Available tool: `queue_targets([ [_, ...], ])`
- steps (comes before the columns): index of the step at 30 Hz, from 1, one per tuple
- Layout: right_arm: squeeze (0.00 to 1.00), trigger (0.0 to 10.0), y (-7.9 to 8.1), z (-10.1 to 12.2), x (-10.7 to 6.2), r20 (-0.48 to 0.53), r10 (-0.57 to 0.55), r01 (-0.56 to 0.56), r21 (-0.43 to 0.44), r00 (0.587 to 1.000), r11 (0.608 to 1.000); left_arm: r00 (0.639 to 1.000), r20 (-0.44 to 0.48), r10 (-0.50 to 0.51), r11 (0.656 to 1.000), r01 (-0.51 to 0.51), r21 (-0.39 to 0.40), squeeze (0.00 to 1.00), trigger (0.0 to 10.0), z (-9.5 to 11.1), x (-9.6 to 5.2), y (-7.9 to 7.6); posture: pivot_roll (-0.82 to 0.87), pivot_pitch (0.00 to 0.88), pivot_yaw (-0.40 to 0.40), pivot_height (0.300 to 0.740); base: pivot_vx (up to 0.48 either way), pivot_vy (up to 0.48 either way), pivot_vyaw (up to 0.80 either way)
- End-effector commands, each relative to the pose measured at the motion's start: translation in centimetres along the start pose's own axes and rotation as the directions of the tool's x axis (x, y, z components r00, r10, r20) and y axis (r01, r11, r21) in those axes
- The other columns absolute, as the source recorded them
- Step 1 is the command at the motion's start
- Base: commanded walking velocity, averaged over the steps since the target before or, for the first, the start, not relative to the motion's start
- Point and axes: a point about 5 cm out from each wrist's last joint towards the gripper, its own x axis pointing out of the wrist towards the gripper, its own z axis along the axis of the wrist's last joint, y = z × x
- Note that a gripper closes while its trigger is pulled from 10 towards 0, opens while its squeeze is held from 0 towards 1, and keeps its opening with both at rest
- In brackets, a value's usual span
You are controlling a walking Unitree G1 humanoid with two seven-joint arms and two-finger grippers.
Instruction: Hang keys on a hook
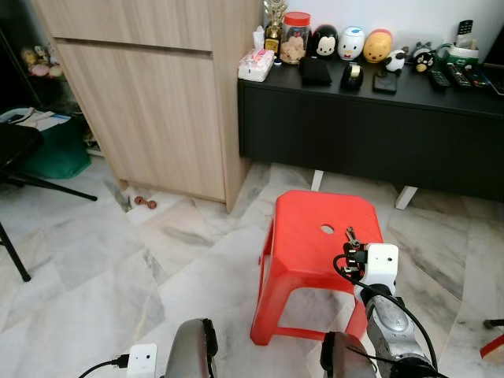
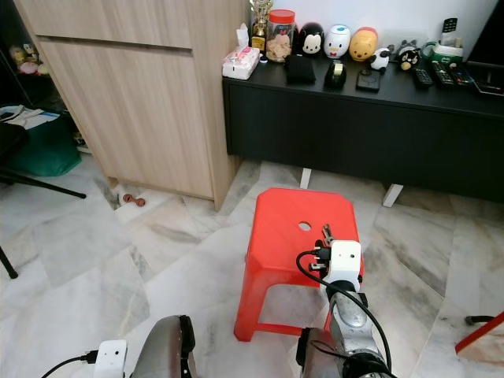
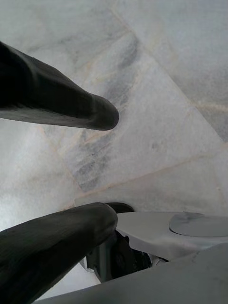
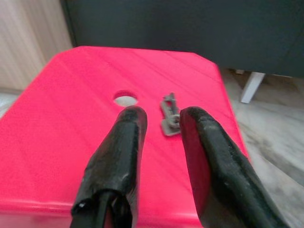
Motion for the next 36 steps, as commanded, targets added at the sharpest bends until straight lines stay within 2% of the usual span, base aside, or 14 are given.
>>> queue_targets([
  [1,0.00,10.0,-0.61,0.08,-0.14,0.010,-0.020,0.020,0.006,1.000,1.000,0.998,-0.005,-0.066,0.998,0.066,0.005,0.00,10.0,0.00,-0.03,-1.57,-0.06,0.029,-0.015,0.548,0.000,0.000,0.00],
  [7,0.00,10.0,-0.75,-0.40,-0.50,-0.004,-0.010,0.010,-0.019,1.000,1.000,0.998,-0.004,-0.067,0.998,0.067,0.007,0.00,10.0,-0.08,-0.05,-1.55,-0.06,0.036,-0.015,0.548,0.000,0.000,0.00],
  [12,0.00,10.0,-0.44,-0.05,-0.24,0.007,-0.004,0.004,-0.017,1.000,1.000,0.998,-0.005,-0.066,0.998,0.066,0.006,0.00,10.0,-0.05,-0.04,-1.56,-0.06,0.032,-0.016,0.548,0.000,0.000,0.61],
  [14,0.00,10.0,-0.36,0.13,-0.07,0.010,-0.013,0.013,0.006,1.000,1.000,0.998,-0.004,-0.067,0.998,0.067,0.006,0.00,10.0,0.01,-0.03,-1.57,-0.06,0.035,-0.017,0.548,0.000,0.000,0.00],
  [30,0.00,10.0,-0.54,0.21,-0.08,0.012,-0.003,0.003,-0.018,1.000,1.000,0.997,0.003,-0.080,0.997,0.080,0.005,0.00,10.0,0.22,0.00,-1.78,-0.07,0.036,-0.019,0.548,0.000,0.000,0.00],
  [36,0.00,10.0,-0.72,0.25,-0.04,0.011,-0.020,0.021,-0.008,1.000,1.000,0.997,0.003,-0.079,0.997,0.079,0.002,0.00,10.0,0.29,0.02,-1.74,-0.07,0.050,-0.012,0.548,0.000,0.000,0.62],
])
